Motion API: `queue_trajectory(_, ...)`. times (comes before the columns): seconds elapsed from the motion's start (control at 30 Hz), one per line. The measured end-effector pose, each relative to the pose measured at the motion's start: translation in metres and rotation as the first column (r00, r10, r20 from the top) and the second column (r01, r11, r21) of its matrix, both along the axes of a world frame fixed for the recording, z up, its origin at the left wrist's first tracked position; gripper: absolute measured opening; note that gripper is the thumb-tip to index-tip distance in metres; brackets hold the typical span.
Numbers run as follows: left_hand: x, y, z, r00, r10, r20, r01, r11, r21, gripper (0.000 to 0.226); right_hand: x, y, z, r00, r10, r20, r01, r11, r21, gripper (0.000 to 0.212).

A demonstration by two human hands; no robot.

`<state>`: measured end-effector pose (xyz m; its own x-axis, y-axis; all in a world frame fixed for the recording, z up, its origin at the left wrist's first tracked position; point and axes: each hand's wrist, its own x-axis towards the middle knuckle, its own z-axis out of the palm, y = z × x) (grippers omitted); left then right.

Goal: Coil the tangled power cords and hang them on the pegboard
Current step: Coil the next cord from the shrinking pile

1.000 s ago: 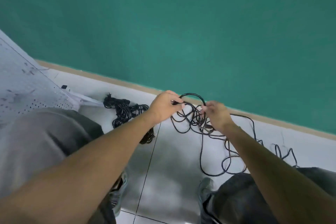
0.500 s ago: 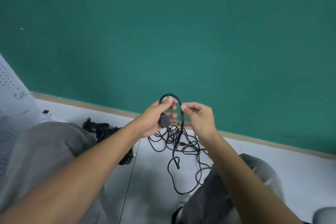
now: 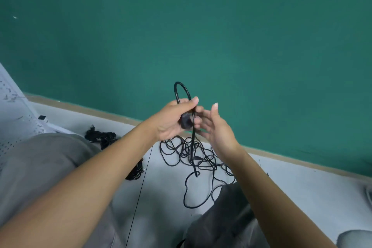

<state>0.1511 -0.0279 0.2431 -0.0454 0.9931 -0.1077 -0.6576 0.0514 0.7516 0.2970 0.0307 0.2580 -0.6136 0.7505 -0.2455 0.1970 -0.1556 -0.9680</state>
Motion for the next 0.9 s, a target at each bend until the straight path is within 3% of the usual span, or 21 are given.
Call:
queue_trajectory(0.07,-0.008,0.004,0.004,0.992,0.123,-0.016,-0.123,0.991,-0.048,0.029,0.008,-0.016,-0.020,0.981,0.166,0.098,-0.162,0.986,-0.050,0.076)
queue_trajectory(0.1,-0.013,0.007,0.006,0.984,0.176,-0.023,-0.177,0.981,-0.072,0.033,0.012,-0.024,-0.027,0.964,0.223,0.143,-0.221,0.975,-0.030,0.073)
queue_trajectory(0.17,-0.025,0.012,0.005,0.960,0.256,-0.111,-0.270,0.953,-0.137,0.039,0.023,-0.037,-0.039,0.946,0.269,0.178,-0.280,0.959,0.036,0.046)
queue_trajectory(0.23,-0.033,0.016,-0.003,0.899,0.244,-0.364,-0.321,0.932,-0.168,0.045,0.031,-0.043,-0.046,0.936,0.283,0.211,-0.311,0.944,0.113,0.017)
queue_trajectory(0.27,-0.034,0.016,-0.007,0.830,0.192,-0.524,-0.317,0.935,-0.159,0.046,0.034,-0.043,-0.048,0.928,0.270,0.255,-0.316,0.935,0.160,0.013)
queue_trajectory(0.3,-0.033,0.016,-0.011,0.748,0.117,-0.653,-0.281,0.948,-0.152,0.045,0.037,-0.041,-0.049,0.925,0.229,0.303,-0.299,0.930,0.212,0.017)
queue_trajectory(0.37,-0.024,0.015,-0.016,0.646,-0.032,-0.762,-0.174,0.967,-0.188,0.053,0.041,-0.030,-0.046,0.947,0.089,0.309,-0.191,0.929,0.318,0.022)
queue_trajectory(0.47,-0.008,0.011,-0.017,0.622,-0.193,-0.759,-0.010,0.967,-0.255,0.094,0.045,-0.008,-0.032,0.936,-0.117,0.331,-0.121,0.778,0.617,0.013)
queue_trajectory(0.53,-0.001,0.007,-0.015,0.550,-0.272,-0.790,0.105,0.961,-0.257,0.089,0.044,0.003,-0.021,0.926,-0.216,0.310,-0.114,0.624,0.773,0.009)
queue_trajectory(0.6,0.004,0.004,-0.020,0.454,-0.346,-0.821,0.258,0.933,-0.250,0.071,0.040,0.012,-0.014,0.886,-0.323,0.334,-0.121,0.535,0.836,0.032)
queue_trajectory(0.63,0.006,0.002,-0.023,0.450,-0.354,-0.820,0.306,0.924,-0.231,0.055,0.037,0.017,-0.011,0.864,-0.359,0.352,-0.126,0.524,0.843,0.039)
queue_trajectory(0.7,0.009,0.000,-0.022,0.594,-0.307,-0.744,0.287,0.944,-0.161,0.032,0.034,0.026,-0.007,0.873,-0.342,0.347,-0.112,0.553,0.826,0.037)
queue_trajectory(0.8,0.000,0.001,-0.014,0.778,-0.206,-0.593,0.187,0.978,-0.094,0.038,0.043,0.035,-0.010,0.923,-0.254,0.289,-0.050,0.664,0.746,0.010)
queue_trajectory(0.9,-0.006,0.000,-0.012,0.802,-0.244,-0.546,0.237,0.968,-0.086,0.042,0.054,0.035,-0.022,0.933,-0.187,0.309,-0.032,0.809,0.588,0.007)
